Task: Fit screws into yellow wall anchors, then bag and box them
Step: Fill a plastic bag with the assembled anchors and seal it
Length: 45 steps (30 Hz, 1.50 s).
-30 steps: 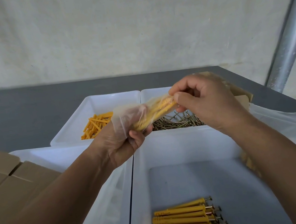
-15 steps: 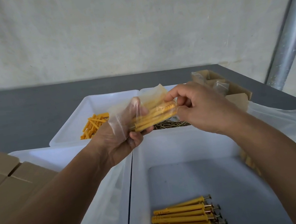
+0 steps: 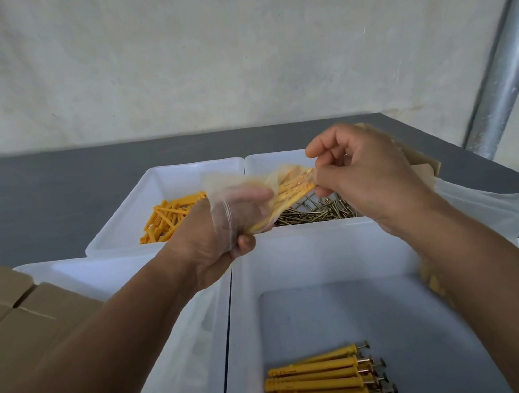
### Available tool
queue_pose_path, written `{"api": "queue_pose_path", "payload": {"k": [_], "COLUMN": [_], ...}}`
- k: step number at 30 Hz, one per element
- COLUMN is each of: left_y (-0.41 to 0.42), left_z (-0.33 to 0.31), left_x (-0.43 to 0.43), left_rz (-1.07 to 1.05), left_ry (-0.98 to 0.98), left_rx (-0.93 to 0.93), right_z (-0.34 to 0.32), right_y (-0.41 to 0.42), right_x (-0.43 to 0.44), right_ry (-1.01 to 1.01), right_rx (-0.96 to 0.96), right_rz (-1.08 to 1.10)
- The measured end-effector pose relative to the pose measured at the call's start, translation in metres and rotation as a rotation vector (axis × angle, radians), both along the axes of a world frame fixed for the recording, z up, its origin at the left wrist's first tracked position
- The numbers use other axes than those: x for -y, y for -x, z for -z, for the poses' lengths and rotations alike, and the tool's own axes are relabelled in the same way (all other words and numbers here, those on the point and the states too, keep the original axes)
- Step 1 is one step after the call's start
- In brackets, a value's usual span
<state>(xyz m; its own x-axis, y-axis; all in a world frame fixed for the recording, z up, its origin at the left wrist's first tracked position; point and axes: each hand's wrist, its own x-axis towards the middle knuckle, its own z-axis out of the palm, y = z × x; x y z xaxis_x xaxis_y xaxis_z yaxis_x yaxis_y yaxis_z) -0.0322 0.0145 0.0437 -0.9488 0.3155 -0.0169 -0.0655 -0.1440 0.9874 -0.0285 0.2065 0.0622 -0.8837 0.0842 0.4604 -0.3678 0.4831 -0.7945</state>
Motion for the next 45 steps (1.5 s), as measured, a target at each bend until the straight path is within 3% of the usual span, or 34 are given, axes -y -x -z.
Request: {"api": "queue_pose_path", "payload": {"k": [7,15,23,27,32,45], "left_y": [0.0,0.0,-0.005,0.004,0.004,0.001], "left_z": [0.007,0.008,0.006,0.005,0.005,0.006], "left_x": [0.0,-0.002,0.001,-0.002,-0.005,0.0], "left_rz": [-0.101,-0.068,-0.097,-0.2,-0.281,-0.151], "left_ry": [-0.074,-0.21,-0.142,-0.178,-0.145,-0.122], "left_rx": [-0.134,-0.079,-0.194,-0.111,-0.125,-0.173], "right_z": [-0.004,-0.009,-0.008,-0.01,-0.007,-0.013], "right_y": [0.002,-0.002,-0.001,-0.002,-0.003,-0.008], "right_x": [-0.006,-0.003,-0.001,-0.004,-0.001,-0.004], "right_ry": [0.21,0.399,0.373,0.503,0.47,0.543], "right_rx": [0.239,0.21,0.2,0.29,0.325,0.338], "right_rz": [-0.126,-0.175,-0.165,-0.211,-0.218,-0.294]}}
